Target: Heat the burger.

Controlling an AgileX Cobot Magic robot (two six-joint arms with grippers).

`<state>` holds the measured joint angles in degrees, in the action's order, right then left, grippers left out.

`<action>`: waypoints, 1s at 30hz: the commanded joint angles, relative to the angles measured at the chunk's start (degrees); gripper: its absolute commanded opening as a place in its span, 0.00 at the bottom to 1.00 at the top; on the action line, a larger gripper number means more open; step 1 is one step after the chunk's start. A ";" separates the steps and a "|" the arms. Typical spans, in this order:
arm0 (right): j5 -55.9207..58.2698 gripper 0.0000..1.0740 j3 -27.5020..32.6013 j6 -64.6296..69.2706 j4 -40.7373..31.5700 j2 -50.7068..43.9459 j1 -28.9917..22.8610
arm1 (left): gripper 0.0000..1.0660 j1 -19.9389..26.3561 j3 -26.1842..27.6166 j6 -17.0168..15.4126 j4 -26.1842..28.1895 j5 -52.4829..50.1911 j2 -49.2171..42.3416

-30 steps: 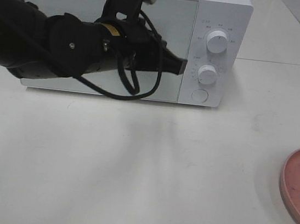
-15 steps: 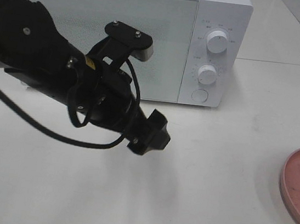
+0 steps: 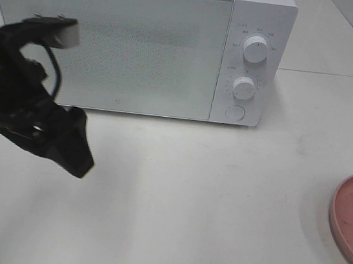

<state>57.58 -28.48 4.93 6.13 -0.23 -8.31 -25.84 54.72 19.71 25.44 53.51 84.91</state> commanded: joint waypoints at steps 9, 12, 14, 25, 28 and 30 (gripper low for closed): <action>-0.40 0.71 0.00 -0.40 0.52 -1.55 0.29 | 0.94 24.24 -0.11 -5.44 -9.17 15.13 -15.24; -0.40 0.71 0.00 -0.40 0.52 -1.55 0.29 | 0.94 29.22 -0.11 -9.05 -11.75 16.04 -20.11; -0.40 0.71 0.00 -0.40 0.52 -1.55 0.29 | 0.94 31.05 -0.11 -10.20 -12.43 15.99 -23.20; -0.40 0.71 0.00 -0.40 0.52 -1.55 0.29 | 0.94 31.40 -1.89 -9.51 -12.89 14.50 -40.05; -0.40 0.71 0.00 -0.40 0.52 -1.55 0.29 | 0.94 31.40 -6.65 -9.51 -13.06 12.03 -44.40; -0.40 0.71 0.00 -0.40 0.52 -1.55 0.29 | 0.94 31.40 -12.20 -9.51 -13.29 9.57 -48.41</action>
<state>57.58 -28.48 4.93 6.13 -0.23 -8.31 5.44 44.92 10.37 12.32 65.03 38.22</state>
